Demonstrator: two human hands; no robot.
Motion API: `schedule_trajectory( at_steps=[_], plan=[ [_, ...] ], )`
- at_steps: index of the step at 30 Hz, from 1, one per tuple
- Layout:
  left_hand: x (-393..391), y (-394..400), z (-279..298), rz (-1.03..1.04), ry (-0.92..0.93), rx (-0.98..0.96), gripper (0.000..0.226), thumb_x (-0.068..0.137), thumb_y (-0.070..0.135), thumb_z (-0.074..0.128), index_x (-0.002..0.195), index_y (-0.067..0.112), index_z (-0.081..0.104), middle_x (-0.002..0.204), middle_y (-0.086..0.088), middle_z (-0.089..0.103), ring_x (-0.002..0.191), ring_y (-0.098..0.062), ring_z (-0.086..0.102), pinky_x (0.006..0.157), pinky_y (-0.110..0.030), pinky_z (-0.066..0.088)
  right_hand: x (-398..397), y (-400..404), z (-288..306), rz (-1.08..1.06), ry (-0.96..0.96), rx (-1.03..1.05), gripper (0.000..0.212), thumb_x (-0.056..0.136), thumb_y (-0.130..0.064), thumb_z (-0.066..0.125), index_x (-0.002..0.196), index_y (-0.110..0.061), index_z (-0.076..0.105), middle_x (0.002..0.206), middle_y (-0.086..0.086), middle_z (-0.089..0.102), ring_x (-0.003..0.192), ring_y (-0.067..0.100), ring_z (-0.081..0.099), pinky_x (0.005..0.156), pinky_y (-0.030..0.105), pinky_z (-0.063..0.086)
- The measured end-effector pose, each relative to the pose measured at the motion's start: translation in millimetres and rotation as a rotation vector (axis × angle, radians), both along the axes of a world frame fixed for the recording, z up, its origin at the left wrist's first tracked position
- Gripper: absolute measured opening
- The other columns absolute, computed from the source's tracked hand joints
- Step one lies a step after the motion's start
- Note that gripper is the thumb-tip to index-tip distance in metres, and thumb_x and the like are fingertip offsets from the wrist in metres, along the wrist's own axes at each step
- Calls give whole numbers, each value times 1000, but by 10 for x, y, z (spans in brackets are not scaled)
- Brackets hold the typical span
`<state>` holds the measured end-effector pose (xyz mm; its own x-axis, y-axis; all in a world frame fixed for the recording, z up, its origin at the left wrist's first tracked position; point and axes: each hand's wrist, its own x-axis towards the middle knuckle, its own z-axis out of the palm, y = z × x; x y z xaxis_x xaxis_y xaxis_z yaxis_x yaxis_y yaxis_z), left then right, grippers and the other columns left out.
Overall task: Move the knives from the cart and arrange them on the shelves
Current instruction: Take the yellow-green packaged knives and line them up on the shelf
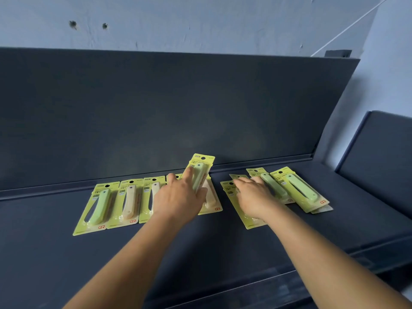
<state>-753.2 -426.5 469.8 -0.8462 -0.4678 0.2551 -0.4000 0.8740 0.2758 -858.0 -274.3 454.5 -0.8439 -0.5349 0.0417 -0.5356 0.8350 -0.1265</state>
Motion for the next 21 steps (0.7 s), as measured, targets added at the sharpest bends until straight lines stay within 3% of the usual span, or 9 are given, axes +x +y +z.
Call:
schedule_trajectory(
  at_steps=[8, 11, 13, 15, 17, 19, 21],
  plan=[
    [100, -50, -45, 32, 48, 69, 55, 92, 54, 39, 142, 37, 23, 112, -6, 43, 101, -32, 58, 71, -33, 38, -296, -372, -70, -42, 33, -152, 55, 97, -4, 38, 149, -19, 28, 150, -1, 36, 132, 25, 29, 108, 33, 30],
    [105, -22, -48, 30, 55, 90, 55, 92, 55, 38, 142, 38, 22, 106, -3, 37, 99, -31, 58, 70, -32, 39, -302, -404, -20, -66, 11, -247, 45, 99, -14, 42, 143, -16, 37, 146, 2, 39, 132, 25, 32, 106, 35, 33],
    [87, -3, -54, 27, 54, 92, 56, 92, 55, 37, 143, 39, 21, 111, -5, 41, 100, -31, 57, 71, -33, 41, -268, -358, 41, -64, -16, -334, 43, 99, -23, 45, 141, -17, 41, 147, 0, 38, 134, 23, 32, 107, 35, 33],
    [68, 16, -52, 24, 54, 91, 57, 92, 55, 38, 143, 39, 20, 117, -7, 43, 99, -32, 58, 72, -33, 41, -251, -243, 83, -107, -7, -292, 43, 98, -29, 44, 140, -20, 43, 149, 0, 37, 134, 25, 32, 108, 35, 31],
    [50, 42, -45, 21, 54, 102, 56, 92, 55, 38, 143, 39, 22, 119, -7, 43, 97, -32, 59, 70, -32, 39, -210, -124, 74, -174, -67, -179, 48, 97, -35, 43, 144, -26, 38, 152, 2, 33, 136, 29, 30, 111, 39, 31],
    [31, 85, -36, 9, 46, 118, 56, 92, 55, 38, 143, 39, 21, 118, -7, 42, 97, -33, 59, 70, -32, 39, -115, -71, 45, -198, -196, -202, 52, 99, -40, 41, 149, -30, 29, 154, 1, 28, 141, 30, 23, 114, 45, 28],
    [6, 135, -33, -8, 39, 123, 57, 93, 55, 37, 144, 39, 20, 114, -5, 41, 97, -32, 59, 70, -32, 40, -34, -89, 48, -177, -219, -238, 53, 100, -40, 38, 150, -30, 25, 153, 2, 29, 140, 29, 23, 112, 43, 25]
  ],
)
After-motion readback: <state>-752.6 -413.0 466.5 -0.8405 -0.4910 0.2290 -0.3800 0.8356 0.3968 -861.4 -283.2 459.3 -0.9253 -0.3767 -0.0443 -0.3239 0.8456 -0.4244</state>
